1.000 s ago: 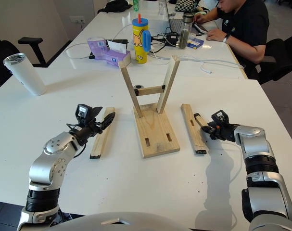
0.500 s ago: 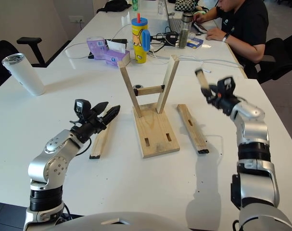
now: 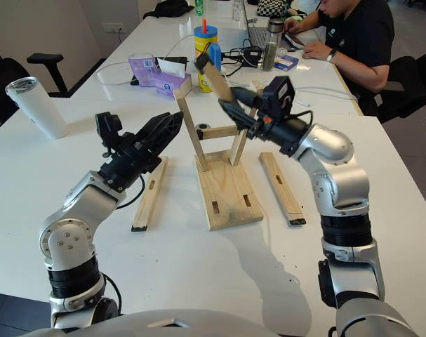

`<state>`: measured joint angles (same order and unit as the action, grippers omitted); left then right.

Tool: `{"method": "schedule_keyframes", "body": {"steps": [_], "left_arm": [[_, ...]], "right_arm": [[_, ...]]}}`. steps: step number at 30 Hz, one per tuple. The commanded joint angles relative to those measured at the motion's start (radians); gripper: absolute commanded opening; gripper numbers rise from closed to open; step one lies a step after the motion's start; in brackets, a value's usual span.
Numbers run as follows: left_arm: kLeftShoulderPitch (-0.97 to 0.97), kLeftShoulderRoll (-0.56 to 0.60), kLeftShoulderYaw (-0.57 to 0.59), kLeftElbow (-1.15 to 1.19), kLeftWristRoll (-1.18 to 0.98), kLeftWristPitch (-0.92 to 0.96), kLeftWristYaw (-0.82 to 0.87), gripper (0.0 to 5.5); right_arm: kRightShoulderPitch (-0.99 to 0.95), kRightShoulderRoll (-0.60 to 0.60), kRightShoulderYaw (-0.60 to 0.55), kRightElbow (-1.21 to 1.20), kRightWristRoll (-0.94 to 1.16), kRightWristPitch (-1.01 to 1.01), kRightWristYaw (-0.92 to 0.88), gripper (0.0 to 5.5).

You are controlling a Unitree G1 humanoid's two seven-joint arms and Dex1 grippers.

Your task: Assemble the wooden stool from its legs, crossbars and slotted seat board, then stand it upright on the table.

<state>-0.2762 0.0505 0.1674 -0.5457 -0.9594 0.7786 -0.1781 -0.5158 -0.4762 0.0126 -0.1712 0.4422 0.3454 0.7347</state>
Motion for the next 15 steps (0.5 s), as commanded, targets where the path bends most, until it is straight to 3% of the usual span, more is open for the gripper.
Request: {"method": "schedule_keyframes", "body": {"steps": [1,9,15], "left_arm": [[-0.032,-0.016,-0.024,0.021,-0.029,-0.007,0.030,3.19],[-0.064,-0.027,-0.033,0.059,-0.054,-0.024,0.076,3.19],[-0.084,-0.027,-0.036,0.075,-0.053,-0.043,0.102,2.32]], "right_arm": [[0.025,0.019,0.043,-0.034,-0.042,-0.041,0.004,1.30],[0.042,0.032,0.088,-0.057,-0.089,-0.093,0.016,1.30],[0.057,0.027,0.131,-0.063,-0.158,-0.167,0.030,1.30]]}}
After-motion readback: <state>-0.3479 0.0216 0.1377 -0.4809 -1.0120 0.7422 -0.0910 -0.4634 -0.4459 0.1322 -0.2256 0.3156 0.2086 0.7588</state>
